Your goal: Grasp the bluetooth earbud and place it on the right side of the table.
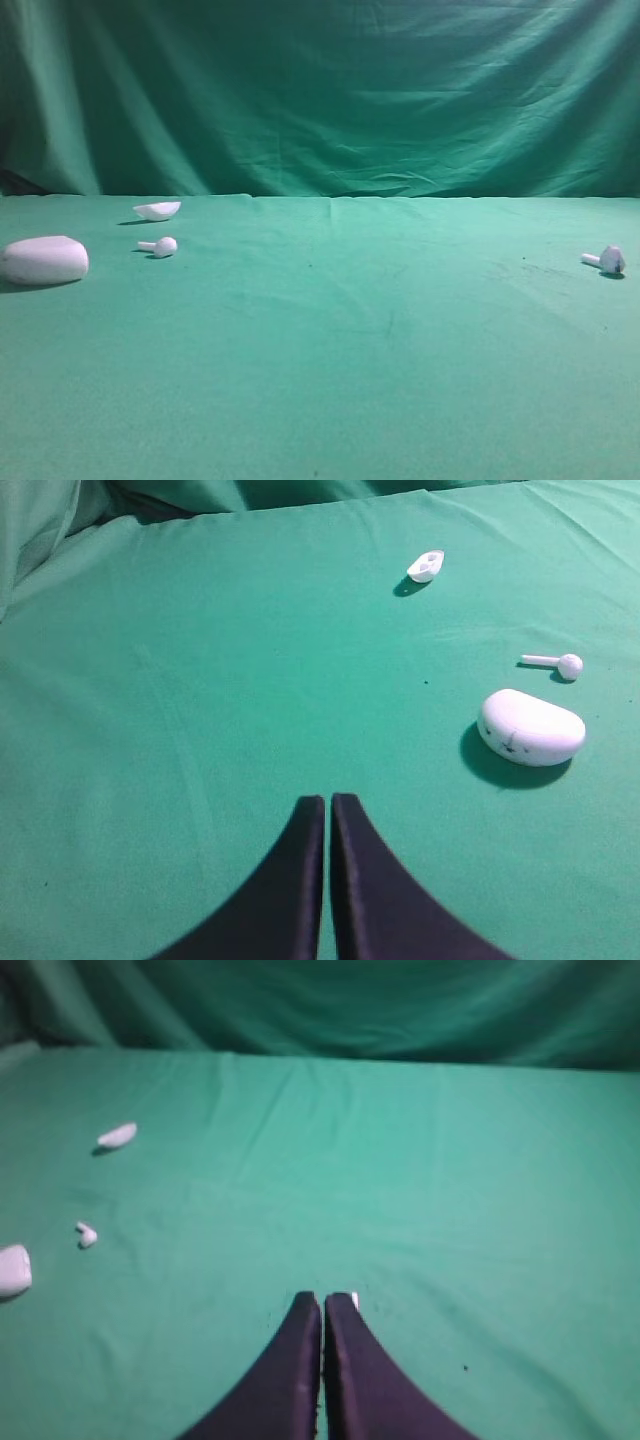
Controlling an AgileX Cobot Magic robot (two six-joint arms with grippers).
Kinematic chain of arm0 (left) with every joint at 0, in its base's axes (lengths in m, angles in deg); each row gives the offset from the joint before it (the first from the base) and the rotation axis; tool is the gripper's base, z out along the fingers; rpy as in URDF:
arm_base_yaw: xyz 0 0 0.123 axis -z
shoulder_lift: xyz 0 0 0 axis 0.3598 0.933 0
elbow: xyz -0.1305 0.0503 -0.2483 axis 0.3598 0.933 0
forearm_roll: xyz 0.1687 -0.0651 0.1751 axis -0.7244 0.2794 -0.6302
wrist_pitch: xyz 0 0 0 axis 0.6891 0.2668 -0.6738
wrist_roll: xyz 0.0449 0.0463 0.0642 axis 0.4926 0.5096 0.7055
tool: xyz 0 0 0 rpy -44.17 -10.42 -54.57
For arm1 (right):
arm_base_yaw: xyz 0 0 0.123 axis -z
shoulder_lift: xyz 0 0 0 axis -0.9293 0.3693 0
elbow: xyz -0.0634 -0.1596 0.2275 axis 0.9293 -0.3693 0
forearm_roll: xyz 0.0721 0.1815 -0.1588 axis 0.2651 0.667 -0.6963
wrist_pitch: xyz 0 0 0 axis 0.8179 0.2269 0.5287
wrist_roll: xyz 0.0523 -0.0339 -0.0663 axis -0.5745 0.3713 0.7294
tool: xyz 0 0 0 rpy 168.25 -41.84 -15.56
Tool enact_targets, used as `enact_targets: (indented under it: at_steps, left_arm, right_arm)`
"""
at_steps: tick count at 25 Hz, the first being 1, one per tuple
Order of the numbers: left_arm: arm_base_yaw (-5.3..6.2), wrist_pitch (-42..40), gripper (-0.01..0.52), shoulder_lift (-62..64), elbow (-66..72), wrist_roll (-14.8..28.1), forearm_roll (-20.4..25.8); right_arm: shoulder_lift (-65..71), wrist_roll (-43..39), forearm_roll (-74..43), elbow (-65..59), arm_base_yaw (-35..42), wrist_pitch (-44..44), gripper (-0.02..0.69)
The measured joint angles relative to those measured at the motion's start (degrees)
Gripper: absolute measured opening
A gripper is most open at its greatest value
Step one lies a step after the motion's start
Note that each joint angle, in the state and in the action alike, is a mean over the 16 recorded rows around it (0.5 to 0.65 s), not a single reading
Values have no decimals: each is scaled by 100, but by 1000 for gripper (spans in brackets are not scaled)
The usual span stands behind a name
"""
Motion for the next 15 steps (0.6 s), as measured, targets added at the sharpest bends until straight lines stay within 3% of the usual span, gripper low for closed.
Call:
enact_targets:
  at_steps: [15]
  left_arm:
    - [0, 0, 0, 0, 0, 0, 0]
  right_arm:
    - [-1092, 328, 606, -690, 29, 1143, 0]
